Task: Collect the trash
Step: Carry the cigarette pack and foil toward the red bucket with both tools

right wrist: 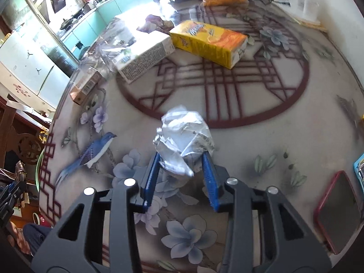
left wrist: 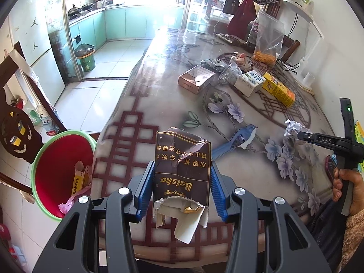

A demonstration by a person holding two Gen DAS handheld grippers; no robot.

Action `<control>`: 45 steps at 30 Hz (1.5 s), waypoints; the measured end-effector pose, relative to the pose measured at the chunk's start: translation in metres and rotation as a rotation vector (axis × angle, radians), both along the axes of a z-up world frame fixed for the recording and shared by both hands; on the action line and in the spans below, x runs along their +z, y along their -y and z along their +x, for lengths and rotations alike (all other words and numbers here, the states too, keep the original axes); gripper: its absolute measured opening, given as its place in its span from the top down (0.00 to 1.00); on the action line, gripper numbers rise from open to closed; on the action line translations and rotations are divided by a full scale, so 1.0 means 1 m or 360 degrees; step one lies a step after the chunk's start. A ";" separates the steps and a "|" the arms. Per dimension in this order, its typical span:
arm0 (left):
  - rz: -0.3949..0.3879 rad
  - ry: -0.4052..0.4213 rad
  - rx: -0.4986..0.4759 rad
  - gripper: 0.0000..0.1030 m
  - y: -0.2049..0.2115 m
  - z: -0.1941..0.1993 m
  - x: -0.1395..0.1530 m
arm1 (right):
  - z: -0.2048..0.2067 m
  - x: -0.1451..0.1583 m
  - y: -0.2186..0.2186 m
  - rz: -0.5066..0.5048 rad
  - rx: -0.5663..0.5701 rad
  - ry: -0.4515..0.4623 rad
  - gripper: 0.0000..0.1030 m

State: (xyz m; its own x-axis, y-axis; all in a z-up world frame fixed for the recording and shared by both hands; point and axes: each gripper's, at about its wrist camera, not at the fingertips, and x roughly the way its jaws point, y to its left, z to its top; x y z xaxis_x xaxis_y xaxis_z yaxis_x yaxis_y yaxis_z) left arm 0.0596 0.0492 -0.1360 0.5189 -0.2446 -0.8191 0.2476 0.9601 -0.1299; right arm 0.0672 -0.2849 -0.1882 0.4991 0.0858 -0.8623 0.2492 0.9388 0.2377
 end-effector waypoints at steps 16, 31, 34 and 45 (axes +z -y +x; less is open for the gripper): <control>-0.0011 0.0022 0.0122 0.58 -0.025 0.002 0.004 | -0.013 0.069 -0.058 0.0121 0.0199 0.0279 0.65; 0.0029 0.0063 0.0400 0.58 -0.096 0.001 0.010 | 0.011 0.100 -0.166 0.0096 0.0541 0.0353 0.65; 0.0040 0.0065 0.0437 0.58 -0.112 0.000 0.007 | 0.016 0.100 -0.189 0.0090 0.0605 0.0341 0.65; 0.0033 0.0053 0.0677 0.58 -0.178 -0.006 -0.002 | 0.035 0.098 -0.277 0.0068 0.0857 0.0314 0.65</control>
State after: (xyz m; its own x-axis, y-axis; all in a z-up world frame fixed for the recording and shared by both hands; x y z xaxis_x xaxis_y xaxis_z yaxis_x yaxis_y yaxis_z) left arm 0.0532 0.2273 -0.1384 0.5960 0.0132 -0.8028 -0.1675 0.9799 -0.1082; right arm 0.1019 -0.0080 -0.0897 0.5266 0.4054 -0.7472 -0.3144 0.9095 0.2719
